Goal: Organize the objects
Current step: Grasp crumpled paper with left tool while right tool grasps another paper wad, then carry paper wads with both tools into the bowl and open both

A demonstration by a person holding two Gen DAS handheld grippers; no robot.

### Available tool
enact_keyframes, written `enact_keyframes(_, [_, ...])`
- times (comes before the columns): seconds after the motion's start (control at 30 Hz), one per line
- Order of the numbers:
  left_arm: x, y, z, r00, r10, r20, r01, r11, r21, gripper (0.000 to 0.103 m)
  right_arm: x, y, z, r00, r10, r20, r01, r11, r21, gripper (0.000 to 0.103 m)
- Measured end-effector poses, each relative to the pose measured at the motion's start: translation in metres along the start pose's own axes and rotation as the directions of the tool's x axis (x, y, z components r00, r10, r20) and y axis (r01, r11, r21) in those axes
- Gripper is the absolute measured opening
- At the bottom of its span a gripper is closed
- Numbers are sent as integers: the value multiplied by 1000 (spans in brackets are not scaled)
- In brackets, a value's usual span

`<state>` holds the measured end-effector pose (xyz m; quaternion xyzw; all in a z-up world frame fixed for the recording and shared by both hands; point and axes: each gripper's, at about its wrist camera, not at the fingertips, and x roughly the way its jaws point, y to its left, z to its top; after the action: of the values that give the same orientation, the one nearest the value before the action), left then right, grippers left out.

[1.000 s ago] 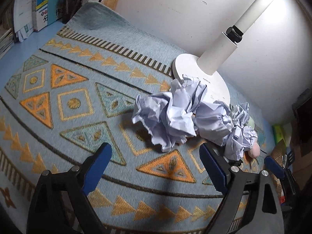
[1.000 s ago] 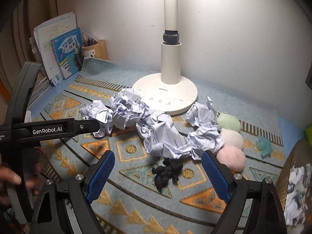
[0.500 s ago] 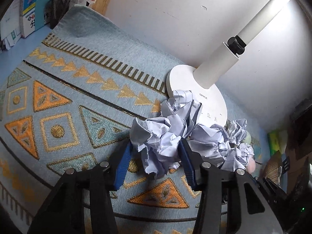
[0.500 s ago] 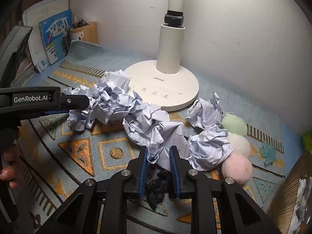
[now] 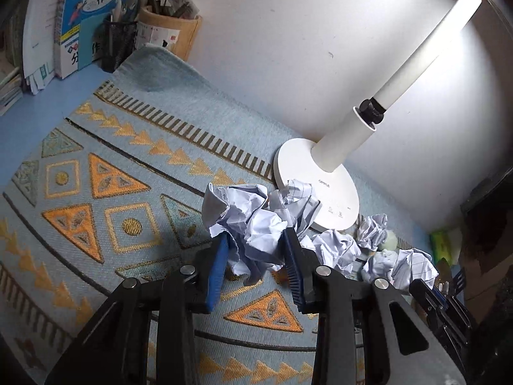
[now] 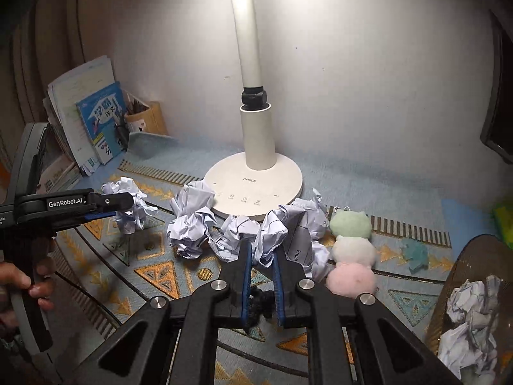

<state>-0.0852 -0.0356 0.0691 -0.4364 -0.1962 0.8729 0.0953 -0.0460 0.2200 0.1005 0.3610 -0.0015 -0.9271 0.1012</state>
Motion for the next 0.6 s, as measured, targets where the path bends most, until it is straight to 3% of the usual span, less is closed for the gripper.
enact_keyframes(0.2, [-37, -41, 6, 996, -60, 59, 53, 991, 123, 31, -29, -22, -1, 999, -23, 42, 21, 999, 50, 12])
enact_keyframes(0.37, [-43, -100, 3, 990, -131, 43, 116, 960, 253, 31, -58, -47, -6, 993, -83, 79, 74, 991, 114, 12])
enact_keyframes(0.47, [-44, -139, -2, 976, -218, 7, 205, 925, 319, 32, -86, -65, -10, 979, -160, 129, 140, 979, 149, 12])
enact_keyframes(0.6, [-34, -202, -14, 953, -297, -64, 294, 850, 438, 32, -121, -96, -20, 941, -298, 158, 266, 944, 195, 12])
